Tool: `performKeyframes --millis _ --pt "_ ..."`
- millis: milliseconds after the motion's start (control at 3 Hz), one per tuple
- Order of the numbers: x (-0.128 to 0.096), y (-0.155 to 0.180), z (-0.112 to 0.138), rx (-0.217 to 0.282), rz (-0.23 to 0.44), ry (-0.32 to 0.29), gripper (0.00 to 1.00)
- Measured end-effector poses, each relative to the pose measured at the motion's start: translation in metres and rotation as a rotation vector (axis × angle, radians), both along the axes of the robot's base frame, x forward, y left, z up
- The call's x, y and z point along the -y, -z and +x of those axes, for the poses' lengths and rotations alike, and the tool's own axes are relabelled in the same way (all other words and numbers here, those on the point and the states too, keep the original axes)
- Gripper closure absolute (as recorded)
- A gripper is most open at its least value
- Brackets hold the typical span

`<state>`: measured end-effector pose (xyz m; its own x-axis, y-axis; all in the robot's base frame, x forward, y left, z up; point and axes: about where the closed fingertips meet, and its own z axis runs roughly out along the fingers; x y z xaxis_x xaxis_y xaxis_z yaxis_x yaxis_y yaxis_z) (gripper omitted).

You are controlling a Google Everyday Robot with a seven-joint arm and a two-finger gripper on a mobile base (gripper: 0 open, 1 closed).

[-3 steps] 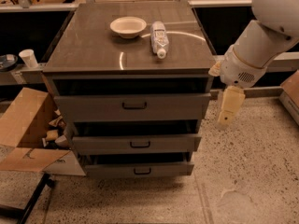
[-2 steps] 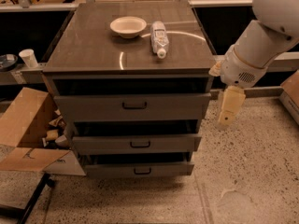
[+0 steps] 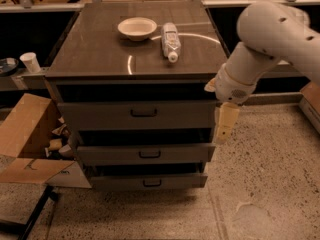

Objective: Open top drawer

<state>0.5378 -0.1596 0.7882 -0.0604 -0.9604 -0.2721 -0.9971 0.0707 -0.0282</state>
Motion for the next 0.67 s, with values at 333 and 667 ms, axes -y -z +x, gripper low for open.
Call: performKeyframes --millis 333,667 --pt "-0.012 0.027 0.013 -0.022 -0.003 -0.050 0.00" --pt "-0.022 0.052 0.026 -0.041 -0.001 -0.095 0.00"
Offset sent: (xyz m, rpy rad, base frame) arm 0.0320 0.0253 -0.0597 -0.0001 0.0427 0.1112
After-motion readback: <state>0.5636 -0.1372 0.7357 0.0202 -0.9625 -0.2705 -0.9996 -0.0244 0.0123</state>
